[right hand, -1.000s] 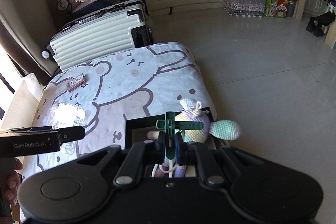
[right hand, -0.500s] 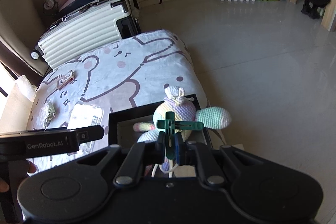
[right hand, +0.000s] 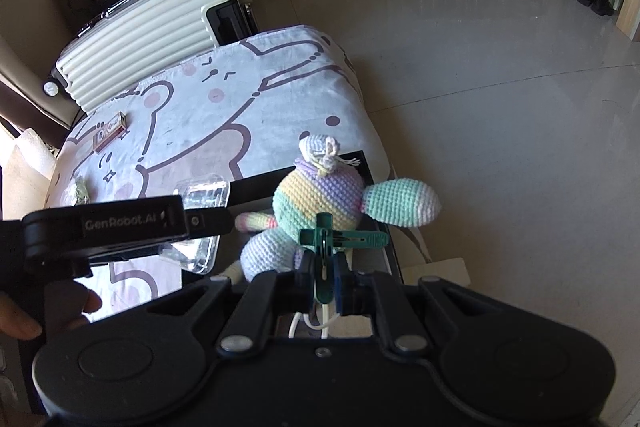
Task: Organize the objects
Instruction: 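Lower the case into the black box while the right gripper lowers the clothespin inside, then open the left gripper releasing the case while the right gripper releases the clothespin, then withdraw both open tools from the box back over the bed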
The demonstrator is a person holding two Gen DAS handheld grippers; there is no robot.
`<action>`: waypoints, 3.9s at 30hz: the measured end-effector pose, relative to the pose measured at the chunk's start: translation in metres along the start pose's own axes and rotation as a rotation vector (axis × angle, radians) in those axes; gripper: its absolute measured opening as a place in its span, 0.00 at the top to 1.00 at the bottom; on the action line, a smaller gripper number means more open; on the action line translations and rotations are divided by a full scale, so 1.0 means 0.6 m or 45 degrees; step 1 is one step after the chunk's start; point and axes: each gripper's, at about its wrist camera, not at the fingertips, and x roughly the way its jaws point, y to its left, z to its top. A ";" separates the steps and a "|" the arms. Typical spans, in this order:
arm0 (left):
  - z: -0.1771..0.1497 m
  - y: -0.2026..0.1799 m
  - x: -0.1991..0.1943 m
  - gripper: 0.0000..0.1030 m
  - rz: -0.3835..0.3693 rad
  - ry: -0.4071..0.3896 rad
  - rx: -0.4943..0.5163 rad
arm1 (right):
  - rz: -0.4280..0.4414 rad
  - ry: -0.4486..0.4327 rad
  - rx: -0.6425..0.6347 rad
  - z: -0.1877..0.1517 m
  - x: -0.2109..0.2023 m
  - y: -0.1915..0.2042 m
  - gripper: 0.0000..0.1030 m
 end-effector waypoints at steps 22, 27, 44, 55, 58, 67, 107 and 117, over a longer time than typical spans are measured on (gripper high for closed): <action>0.023 0.023 0.040 0.19 0.001 0.065 0.001 | 0.000 0.120 0.040 0.011 0.064 -0.002 0.91; 0.025 0.018 0.030 0.19 0.010 0.057 0.059 | -0.008 0.168 0.058 0.007 0.079 -0.001 0.91; 0.011 -0.012 0.005 0.19 0.141 0.034 0.351 | -0.088 0.217 0.084 0.004 0.085 -0.004 0.82; 0.002 -0.018 -0.042 0.19 0.196 -0.037 0.420 | -0.099 0.102 0.107 0.010 0.039 -0.004 0.79; -0.001 -0.014 -0.060 0.19 0.214 -0.059 0.426 | -0.102 0.066 0.101 0.010 0.023 0.002 0.79; -0.016 -0.001 -0.120 0.19 0.250 -0.125 0.433 | -0.100 -0.016 0.081 0.000 -0.023 0.028 0.77; -0.053 0.040 -0.208 0.00 0.421 -0.241 0.411 | -0.282 -0.236 -0.015 -0.050 -0.113 0.049 0.00; -0.053 0.038 -0.205 0.00 0.428 -0.245 0.409 | -0.304 -0.220 -0.001 -0.051 -0.108 0.038 0.00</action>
